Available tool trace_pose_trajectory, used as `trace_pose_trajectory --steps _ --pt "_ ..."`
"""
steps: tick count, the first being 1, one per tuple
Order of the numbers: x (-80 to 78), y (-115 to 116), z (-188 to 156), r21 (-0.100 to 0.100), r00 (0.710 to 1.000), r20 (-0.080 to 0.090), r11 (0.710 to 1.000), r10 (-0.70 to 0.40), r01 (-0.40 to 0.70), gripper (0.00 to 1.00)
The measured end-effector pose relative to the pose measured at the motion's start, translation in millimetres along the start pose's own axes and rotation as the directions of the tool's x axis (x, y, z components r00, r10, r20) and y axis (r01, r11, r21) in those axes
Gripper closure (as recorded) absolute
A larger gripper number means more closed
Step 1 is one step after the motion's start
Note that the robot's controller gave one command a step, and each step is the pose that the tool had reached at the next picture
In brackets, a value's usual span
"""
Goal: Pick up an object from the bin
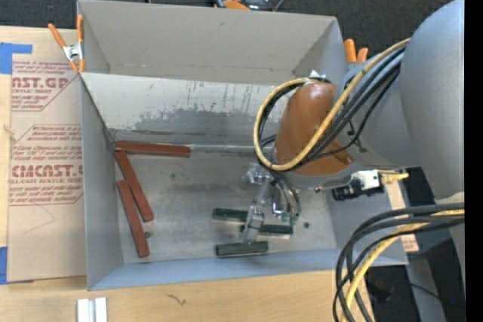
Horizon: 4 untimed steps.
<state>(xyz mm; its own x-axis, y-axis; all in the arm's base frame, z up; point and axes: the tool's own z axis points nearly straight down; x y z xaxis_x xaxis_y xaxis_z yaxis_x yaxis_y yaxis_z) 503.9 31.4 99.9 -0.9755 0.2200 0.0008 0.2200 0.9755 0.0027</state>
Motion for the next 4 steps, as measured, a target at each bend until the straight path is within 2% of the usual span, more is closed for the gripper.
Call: trace_pose_trajectory --steps 1,2,3,4 --pt "0.3 24 1 0.002 0.991 0.001 0.991 0.131 -0.131 0.00" --pt "14.5 4 31 0.004 0.964 0.000 0.964 0.265 -0.265 0.00" --pt "14.6 4 31 0.003 0.965 0.001 0.965 0.264 -0.264 0.00" --pt "14.0 5 30 0.001 0.965 0.003 0.965 0.263 -0.263 1.00"
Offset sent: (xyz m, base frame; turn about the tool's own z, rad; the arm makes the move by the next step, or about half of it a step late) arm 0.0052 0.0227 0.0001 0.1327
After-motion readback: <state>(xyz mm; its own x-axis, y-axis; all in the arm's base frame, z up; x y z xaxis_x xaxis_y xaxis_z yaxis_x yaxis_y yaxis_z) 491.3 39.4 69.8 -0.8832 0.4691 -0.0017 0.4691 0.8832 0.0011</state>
